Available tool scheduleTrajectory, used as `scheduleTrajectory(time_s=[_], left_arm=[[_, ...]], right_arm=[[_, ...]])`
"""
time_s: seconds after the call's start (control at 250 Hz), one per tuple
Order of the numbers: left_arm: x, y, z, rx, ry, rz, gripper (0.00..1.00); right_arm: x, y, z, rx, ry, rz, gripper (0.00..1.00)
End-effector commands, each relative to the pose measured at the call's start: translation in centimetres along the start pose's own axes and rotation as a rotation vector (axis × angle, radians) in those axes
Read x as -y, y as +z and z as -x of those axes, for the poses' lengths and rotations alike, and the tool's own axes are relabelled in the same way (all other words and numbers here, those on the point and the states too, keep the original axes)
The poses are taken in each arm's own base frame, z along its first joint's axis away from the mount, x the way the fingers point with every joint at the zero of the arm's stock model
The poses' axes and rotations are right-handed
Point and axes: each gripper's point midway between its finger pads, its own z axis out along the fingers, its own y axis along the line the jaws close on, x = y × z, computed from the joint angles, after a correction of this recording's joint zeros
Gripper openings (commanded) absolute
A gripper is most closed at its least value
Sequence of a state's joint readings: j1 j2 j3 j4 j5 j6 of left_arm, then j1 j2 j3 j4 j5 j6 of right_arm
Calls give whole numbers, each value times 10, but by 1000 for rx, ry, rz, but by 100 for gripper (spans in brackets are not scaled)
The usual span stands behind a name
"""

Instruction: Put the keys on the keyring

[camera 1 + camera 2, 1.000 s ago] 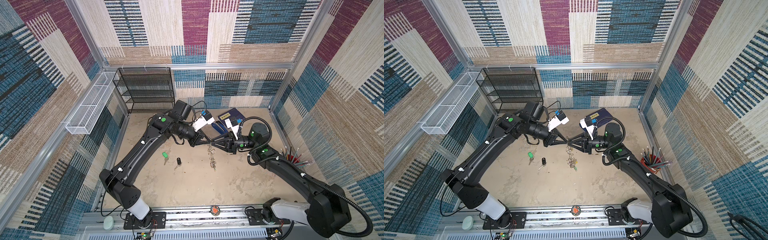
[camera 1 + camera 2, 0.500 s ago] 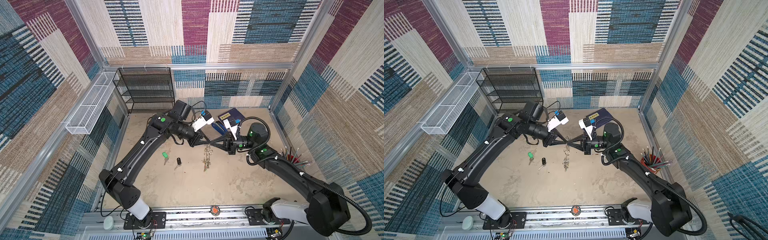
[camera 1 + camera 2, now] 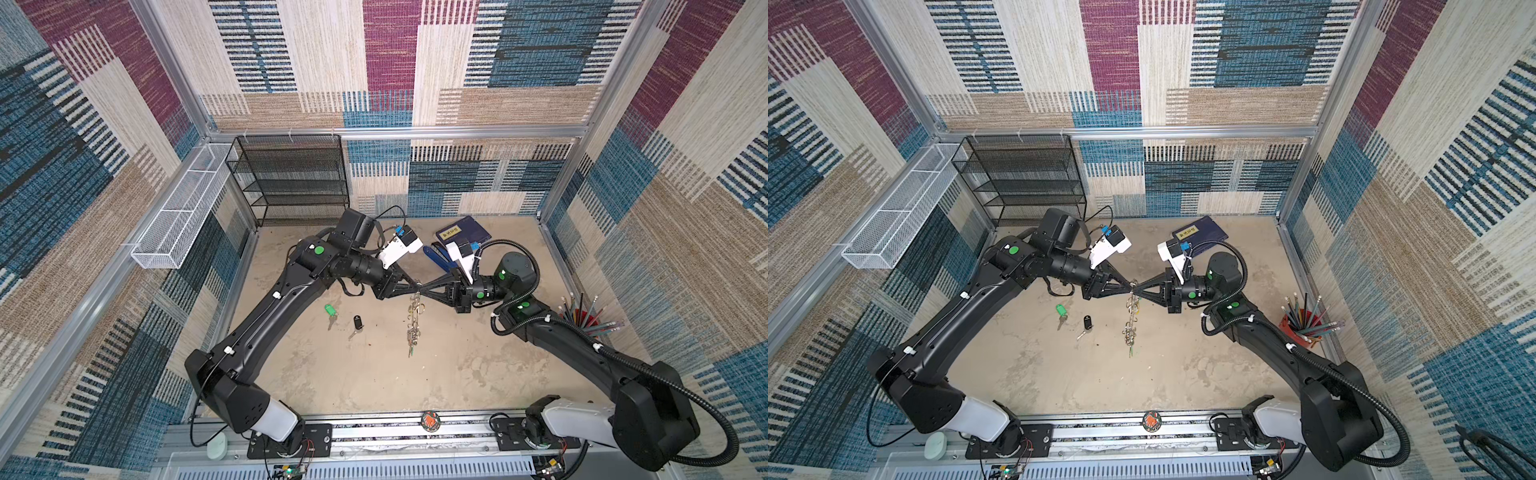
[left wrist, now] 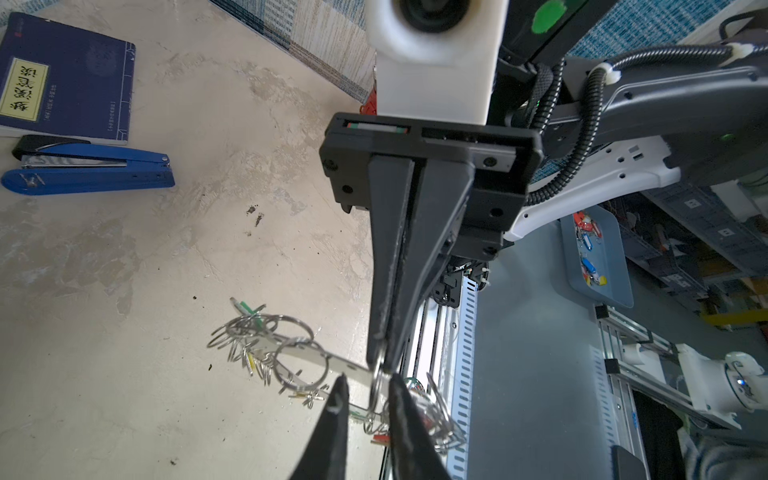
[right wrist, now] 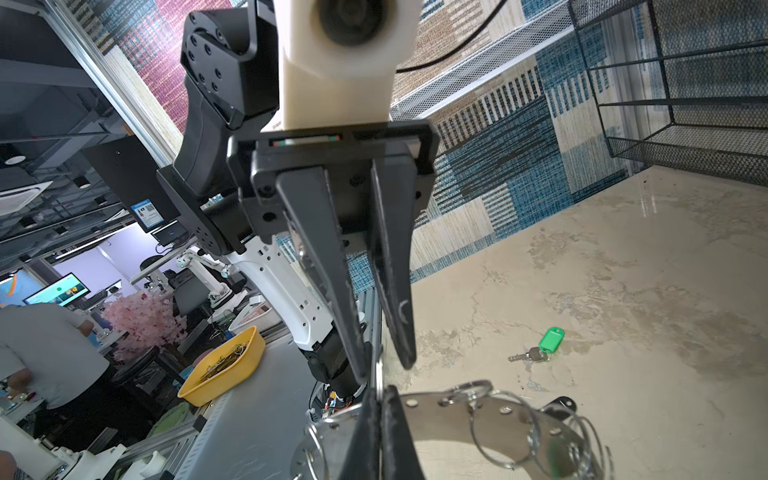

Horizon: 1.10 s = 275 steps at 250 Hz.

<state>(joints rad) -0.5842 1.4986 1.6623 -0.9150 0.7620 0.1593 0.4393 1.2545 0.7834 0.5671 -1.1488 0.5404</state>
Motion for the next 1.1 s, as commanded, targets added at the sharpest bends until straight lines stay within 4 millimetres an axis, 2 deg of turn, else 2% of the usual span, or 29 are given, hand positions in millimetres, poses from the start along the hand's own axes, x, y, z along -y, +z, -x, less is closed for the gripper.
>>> scheduleTrajectory(time_s=[0.0,0.204,0.392,0.552,0.844,1.096], left_arm=[[3,-11,16,116,-18,-32,30],[4,-35,20,296,-76,-76,46],[13,-30,18,354,-104,-176,51],[15,-18,13,350,-119,-204,52],[18,1,13,326,-128,-225,37],[17,5,14,334,-138,-229,20]], right_arm=[[-11,0,14,42,-53,31,0],[-12,-1,18,67,-57,24,0],[-12,-2,22,103,-48,31,0],[-14,-3,25,131,-43,40,0],[-13,-3,25,136,-35,38,0],[-14,-3,24,135,-34,39,0]])
